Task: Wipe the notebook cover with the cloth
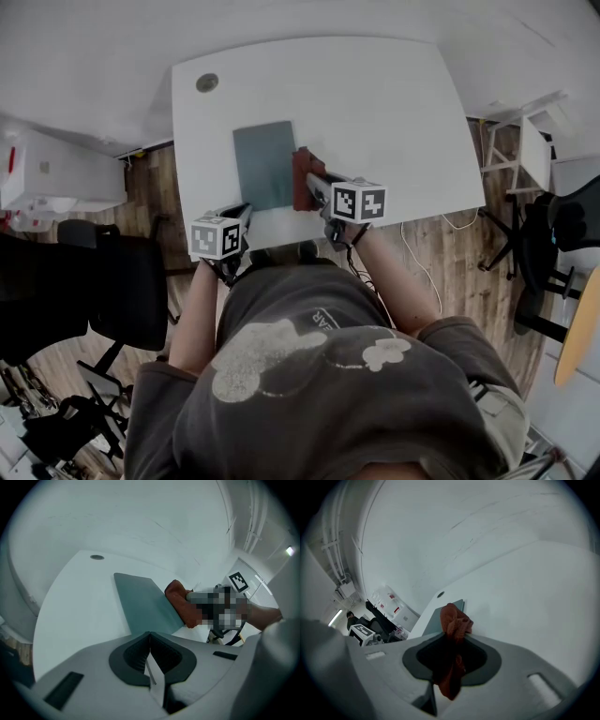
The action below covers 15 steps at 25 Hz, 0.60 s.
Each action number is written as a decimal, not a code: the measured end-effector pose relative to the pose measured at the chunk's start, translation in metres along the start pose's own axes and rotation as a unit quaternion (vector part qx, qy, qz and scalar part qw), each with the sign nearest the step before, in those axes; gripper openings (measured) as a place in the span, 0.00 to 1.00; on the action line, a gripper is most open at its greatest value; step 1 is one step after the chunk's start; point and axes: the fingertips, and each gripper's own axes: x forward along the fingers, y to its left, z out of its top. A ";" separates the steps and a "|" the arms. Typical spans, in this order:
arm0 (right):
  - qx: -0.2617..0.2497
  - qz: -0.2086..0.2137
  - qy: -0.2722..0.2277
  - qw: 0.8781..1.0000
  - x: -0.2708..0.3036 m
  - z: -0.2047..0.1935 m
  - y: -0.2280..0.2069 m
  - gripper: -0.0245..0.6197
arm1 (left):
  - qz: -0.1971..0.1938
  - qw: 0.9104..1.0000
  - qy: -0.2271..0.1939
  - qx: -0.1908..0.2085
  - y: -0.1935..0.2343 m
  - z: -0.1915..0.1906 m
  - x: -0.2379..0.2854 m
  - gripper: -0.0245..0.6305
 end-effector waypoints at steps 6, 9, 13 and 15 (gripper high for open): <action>0.002 0.017 -0.002 1.000 -0.009 0.006 -0.010 0.18 | 0.018 1.000 -0.002 -0.007 -0.003 0.002 0.002 0.03; 0.005 0.031 -0.003 1.000 -0.016 0.011 -0.018 0.18 | 0.039 0.999 0.001 -0.007 -0.009 0.004 0.005 0.03; -0.016 0.046 0.002 0.999 -0.013 0.016 -0.024 0.18 | 0.060 0.998 0.002 -0.007 -0.012 0.005 0.009 0.03; -0.022 0.057 0.007 0.998 -0.008 0.016 -0.020 0.18 | 0.066 0.998 0.000 -0.012 -0.011 0.002 0.007 0.03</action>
